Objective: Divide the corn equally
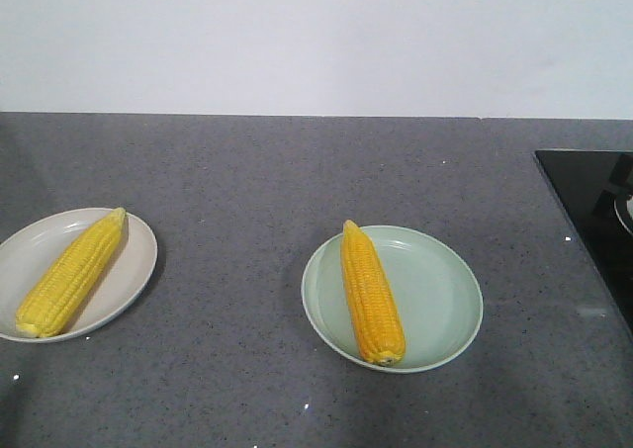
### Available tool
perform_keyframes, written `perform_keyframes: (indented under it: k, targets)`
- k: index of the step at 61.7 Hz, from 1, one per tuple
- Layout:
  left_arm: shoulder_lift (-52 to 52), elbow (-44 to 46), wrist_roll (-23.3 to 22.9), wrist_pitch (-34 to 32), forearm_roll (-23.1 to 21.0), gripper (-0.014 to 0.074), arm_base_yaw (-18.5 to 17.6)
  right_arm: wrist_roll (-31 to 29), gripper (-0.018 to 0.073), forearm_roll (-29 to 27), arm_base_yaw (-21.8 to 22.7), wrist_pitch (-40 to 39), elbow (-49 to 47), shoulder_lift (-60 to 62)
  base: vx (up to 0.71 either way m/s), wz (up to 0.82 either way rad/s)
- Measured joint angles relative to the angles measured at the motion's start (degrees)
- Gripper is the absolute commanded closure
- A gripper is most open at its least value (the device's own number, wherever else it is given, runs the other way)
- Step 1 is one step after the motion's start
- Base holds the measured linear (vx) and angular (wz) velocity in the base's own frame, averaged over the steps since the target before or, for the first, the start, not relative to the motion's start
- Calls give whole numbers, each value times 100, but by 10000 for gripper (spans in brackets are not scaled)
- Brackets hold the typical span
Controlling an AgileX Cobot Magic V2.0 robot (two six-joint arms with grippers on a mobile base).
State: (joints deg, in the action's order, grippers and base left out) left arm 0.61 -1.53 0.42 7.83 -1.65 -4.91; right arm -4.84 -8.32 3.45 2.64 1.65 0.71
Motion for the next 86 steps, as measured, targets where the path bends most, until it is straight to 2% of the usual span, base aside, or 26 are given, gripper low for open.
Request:
perform_keyframes:
  k: [86]
  targets:
    - [0,0,0,0,0,603,0,2,563,-5,0,0,0,0,0,0]
